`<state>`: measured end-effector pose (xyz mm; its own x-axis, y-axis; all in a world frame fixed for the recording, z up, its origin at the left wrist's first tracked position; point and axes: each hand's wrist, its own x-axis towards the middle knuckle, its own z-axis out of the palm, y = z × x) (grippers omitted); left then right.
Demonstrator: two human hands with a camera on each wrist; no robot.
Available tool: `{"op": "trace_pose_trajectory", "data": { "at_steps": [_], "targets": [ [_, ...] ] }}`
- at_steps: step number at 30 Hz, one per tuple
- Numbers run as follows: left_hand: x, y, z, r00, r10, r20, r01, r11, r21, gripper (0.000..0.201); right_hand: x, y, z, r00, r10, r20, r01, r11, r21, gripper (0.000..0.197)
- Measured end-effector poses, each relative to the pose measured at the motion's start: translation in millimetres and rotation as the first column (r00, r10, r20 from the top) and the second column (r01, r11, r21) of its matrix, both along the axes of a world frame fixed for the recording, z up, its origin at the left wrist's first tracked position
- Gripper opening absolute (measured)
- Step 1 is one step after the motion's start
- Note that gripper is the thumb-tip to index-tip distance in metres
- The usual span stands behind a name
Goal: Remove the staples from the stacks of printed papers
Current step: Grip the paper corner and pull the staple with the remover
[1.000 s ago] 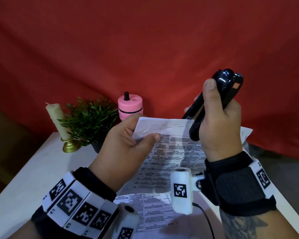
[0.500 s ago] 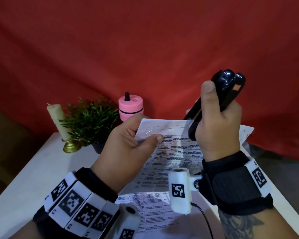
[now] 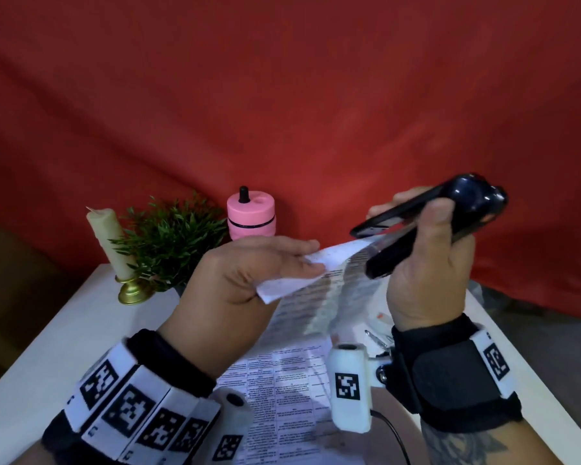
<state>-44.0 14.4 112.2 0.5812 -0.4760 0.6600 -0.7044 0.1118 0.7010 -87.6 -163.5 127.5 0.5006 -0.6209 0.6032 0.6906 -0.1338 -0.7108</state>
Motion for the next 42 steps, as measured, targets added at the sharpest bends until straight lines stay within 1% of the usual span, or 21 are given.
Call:
{"op": "trace_pose_trajectory", "data": {
  "at_steps": [1, 2, 4, 6, 10, 15, 18, 20, 22, 23, 25, 26, 27, 29, 31, 33, 34, 36, 37, 40, 42],
  "targets": [
    [1, 1, -2, 0.992, 0.053, 0.111, -0.055, 0.998, 0.019, 0.038, -1, -1, 1, 0.999, -0.005, 0.039, 0.004, 1.000, 0.013, 0.053],
    [2, 2, -4, 0.974, 0.093, 0.209, -0.102, 0.994, 0.030, 0.040, -2, -2, 1, 0.998, -0.007, 0.066, 0.005, 1.000, 0.020, 0.053],
    [1, 3, -5, 0.945, 0.111, 0.307, -0.124, 0.992, 0.022, 0.024, -4, -2, 2, 0.995, -0.015, 0.096, 0.012, 0.999, 0.030, 0.056],
    [0, 2, -5, 0.927, 0.118, 0.357, -0.132, 0.991, 0.015, 0.015, -5, -2, 2, 0.992, -0.002, 0.125, -0.001, 1.000, 0.024, 0.056],
    [3, 2, -10, 0.900, 0.141, 0.412, -0.163, 0.986, 0.019, 0.015, -5, -1, 1, 0.987, 0.024, 0.157, -0.020, 1.000, -0.024, 0.056],
    [3, 4, -8, 0.887, 0.141, 0.439, -0.177, 0.983, 0.040, 0.013, -4, -3, 0, 0.989, 0.032, 0.145, -0.022, 0.997, -0.071, 0.057],
    [-1, 5, -5, 0.905, 0.154, 0.396, -0.188, 0.981, 0.049, 0.014, -3, -3, -2, 0.988, 0.018, 0.152, -0.006, 0.997, -0.077, 0.053],
    [-7, 4, 0, 0.935, 0.154, 0.319, -0.173, 0.984, 0.035, 0.016, -1, -4, -2, 0.992, 0.015, 0.129, -0.007, 0.998, -0.067, 0.051],
    [-12, 3, 8, 0.976, 0.178, 0.123, -0.179, 0.984, -0.006, 0.026, 0, -6, -1, 0.997, 0.004, 0.073, -0.001, 0.999, -0.041, 0.051],
    [-14, 2, 13, 0.978, 0.210, 0.007, -0.210, 0.978, -0.010, 0.033, 1, -7, -1, 1.000, -0.013, 0.022, 0.014, 0.999, -0.036, 0.052],
    [-9, 1, 17, 0.950, 0.270, -0.158, -0.263, 0.963, 0.064, 0.031, 2, -10, -1, 0.992, -0.040, -0.118, 0.034, 0.998, -0.048, 0.052],
    [-4, 2, 15, 0.937, 0.297, -0.184, -0.273, 0.951, 0.144, 0.026, 4, -12, -2, 0.979, -0.037, -0.200, 0.025, 0.998, -0.064, 0.053],
    [1, 3, 13, 0.929, 0.315, -0.193, -0.268, 0.934, 0.235, 0.019, 5, -14, -3, 0.956, -0.022, -0.293, -0.002, 0.997, -0.080, 0.054],
    [13, 3, 2, 0.921, 0.318, -0.225, -0.219, 0.900, 0.377, 0.011, 8, -18, -8, 0.869, 0.020, -0.494, -0.071, 0.994, -0.084, 0.045],
    [22, 3, -12, 0.911, 0.325, -0.256, -0.168, 0.856, 0.490, 0.007, 13, -23, -20, 0.749, 0.048, -0.660, -0.149, 0.984, -0.097, 0.037],
    [28, 2, -27, 0.921, 0.332, -0.205, -0.151, 0.788, 0.597, 0.007, 18, -30, -40, 0.632, 0.002, -0.775, -0.190, 0.970, -0.152, 0.034],
    [32, 3, -35, 0.930, 0.334, -0.156, -0.157, 0.742, 0.652, 0.007, 19, -34, -51, 0.568, -0.032, -0.822, -0.209, 0.961, -0.182, 0.033],
    [38, 4, -45, 0.939, 0.337, -0.065, -0.179, 0.643, 0.745, 0.005, 21, -41, -75, 0.412, -0.099, -0.906, -0.272, 0.935, -0.226, 0.032],
    [40, 4, -50, 0.940, 0.337, -0.048, -0.178, 0.608, 0.774, 0.010, 20, -45, -87, 0.337, -0.132, -0.932, -0.297, 0.925, -0.239, 0.032],
    [46, 5, -62, 0.943, 0.333, 0.001, -0.188, 0.532, 0.826, 0.028, 19, -56, -115, 0.142, -0.235, -0.962, -0.328, 0.906, -0.269, 0.027],
    [48, 6, -67, 0.934, 0.355, 0.041, -0.229, 0.506, 0.831, 0.032, 19, -61, -130, 0.044, -0.287, -0.957, -0.364, 0.888, -0.283, 0.034]
  ]
}}
